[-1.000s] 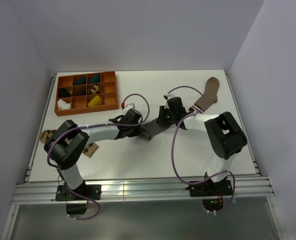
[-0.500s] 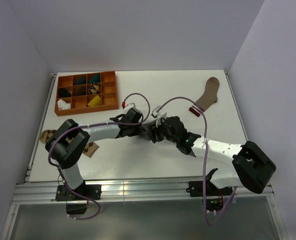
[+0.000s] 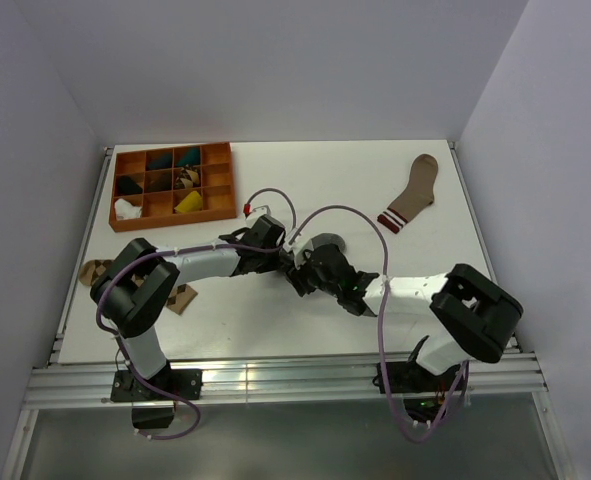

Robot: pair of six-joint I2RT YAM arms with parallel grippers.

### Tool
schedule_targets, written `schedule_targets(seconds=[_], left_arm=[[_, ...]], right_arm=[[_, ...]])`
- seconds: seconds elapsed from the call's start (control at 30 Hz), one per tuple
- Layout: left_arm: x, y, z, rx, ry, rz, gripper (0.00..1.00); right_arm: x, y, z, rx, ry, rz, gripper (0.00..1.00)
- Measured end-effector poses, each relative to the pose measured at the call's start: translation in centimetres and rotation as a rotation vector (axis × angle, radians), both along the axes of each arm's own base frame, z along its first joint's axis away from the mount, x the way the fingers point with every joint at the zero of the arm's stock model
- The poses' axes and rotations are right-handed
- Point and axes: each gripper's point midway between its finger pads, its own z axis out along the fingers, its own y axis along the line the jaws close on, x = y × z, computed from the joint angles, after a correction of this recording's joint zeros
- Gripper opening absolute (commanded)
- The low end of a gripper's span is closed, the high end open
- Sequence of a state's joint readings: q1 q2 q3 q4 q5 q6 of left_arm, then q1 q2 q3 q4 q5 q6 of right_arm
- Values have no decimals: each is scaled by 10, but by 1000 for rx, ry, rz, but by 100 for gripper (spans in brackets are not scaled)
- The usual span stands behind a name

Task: Roll the socks
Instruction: Roll the sock at the center of the board.

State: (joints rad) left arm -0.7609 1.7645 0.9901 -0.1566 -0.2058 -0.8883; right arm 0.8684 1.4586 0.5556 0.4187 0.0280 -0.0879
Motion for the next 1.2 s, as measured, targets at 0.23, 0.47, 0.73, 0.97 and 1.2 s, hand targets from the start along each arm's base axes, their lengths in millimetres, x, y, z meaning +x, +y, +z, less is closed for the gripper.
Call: schedule_targets(seconds=[0.23, 0.47, 0.73, 0.97, 1.2], left_arm=[[0, 0, 0, -5, 6, -1, 0], [0, 0, 0, -11, 11, 8, 0], [-1, -1, 0, -15, 14, 7, 0], [-2, -2, 0, -18, 23, 1, 0], [-3, -3, 0, -16, 32, -3, 0]], right_arm=[[7, 7, -9, -22, -16, -9, 54], [8, 5, -6, -6, -34, -42, 56], [-1, -12, 42, 123, -113, -88, 57], [-1, -12, 37, 116, -96, -94, 51], [-9, -13, 7, 53, -44, -85, 52]])
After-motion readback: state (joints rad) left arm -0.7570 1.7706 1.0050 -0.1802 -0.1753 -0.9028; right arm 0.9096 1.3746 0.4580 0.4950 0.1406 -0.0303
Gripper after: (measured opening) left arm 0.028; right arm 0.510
